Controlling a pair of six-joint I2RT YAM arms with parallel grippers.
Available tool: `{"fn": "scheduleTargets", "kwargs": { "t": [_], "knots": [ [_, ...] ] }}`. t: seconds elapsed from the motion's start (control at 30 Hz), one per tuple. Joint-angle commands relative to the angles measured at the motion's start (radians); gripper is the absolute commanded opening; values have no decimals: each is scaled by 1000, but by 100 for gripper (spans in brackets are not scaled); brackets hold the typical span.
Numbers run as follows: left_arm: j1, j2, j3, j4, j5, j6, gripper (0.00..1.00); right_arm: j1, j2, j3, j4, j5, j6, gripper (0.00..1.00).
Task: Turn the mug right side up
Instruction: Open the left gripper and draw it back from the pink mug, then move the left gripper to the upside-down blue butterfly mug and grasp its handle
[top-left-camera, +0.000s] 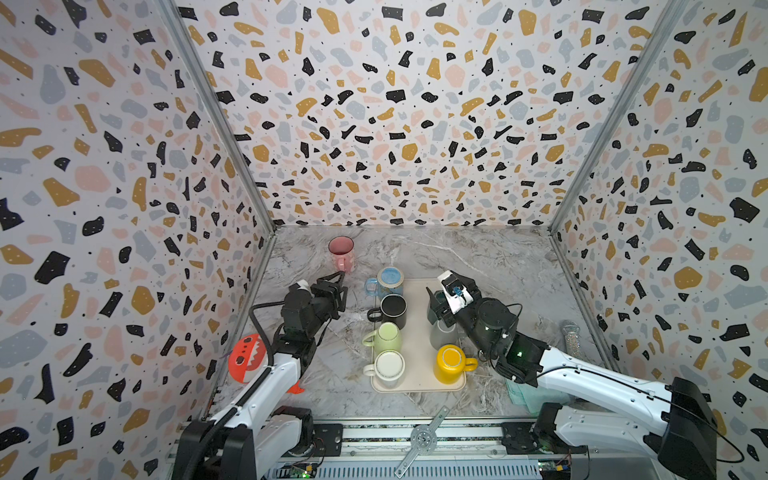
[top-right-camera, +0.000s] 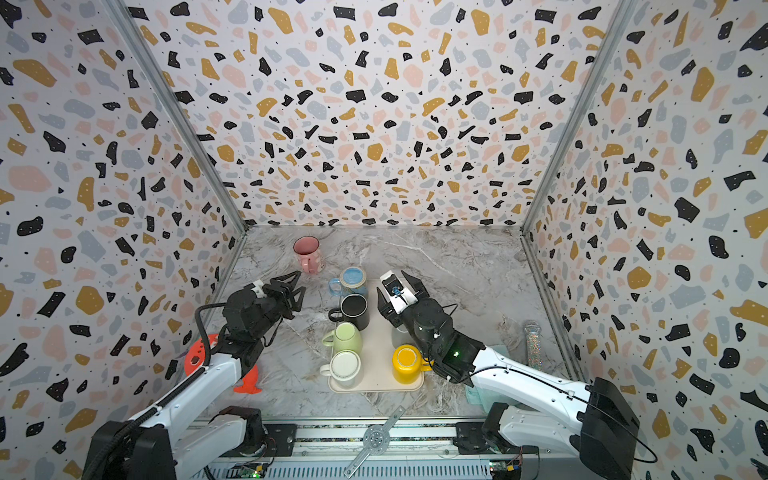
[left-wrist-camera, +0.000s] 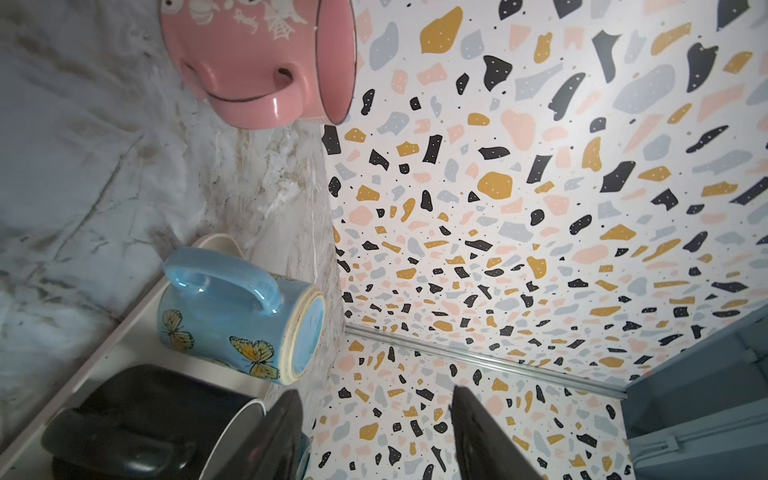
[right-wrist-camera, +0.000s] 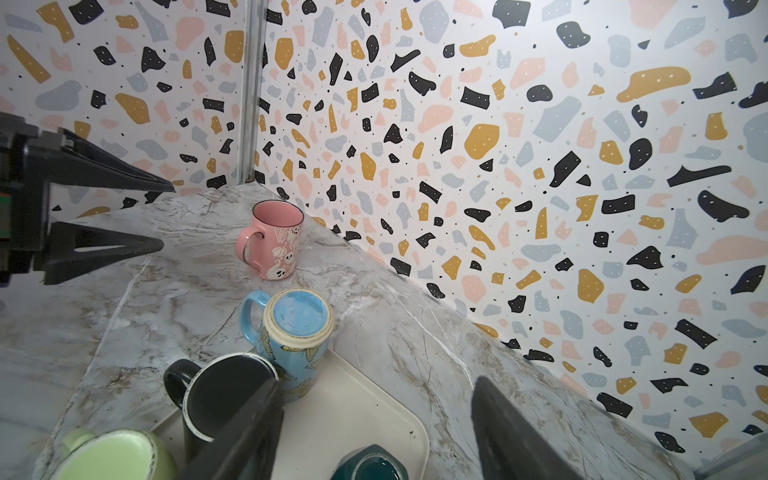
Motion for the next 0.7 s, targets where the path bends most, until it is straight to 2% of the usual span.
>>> {"fn": "scheduleTargets", "kwargs": {
  "t": [0.0, 0.07, 0.27, 0.47, 0.67],
  "knots": [
    [-7, 76, 24, 85, 61, -134, 58, -2, 1, 1, 6, 8, 8, 73],
    [-9, 130, 26, 109, 81, -176, 58, -4, 10, 2, 11, 14, 3, 73],
    [-14, 288, -16, 342, 88, -347, 57, -12, 30, 4, 18, 24, -15, 74],
    [-64, 404, 42, 386, 83, -391, 56, -31, 56, 18, 20, 11, -22, 74],
    [-97, 525, 34, 558, 50, -512, 54, -43, 72, 29, 20, 1, -36, 74]
  ]
}}
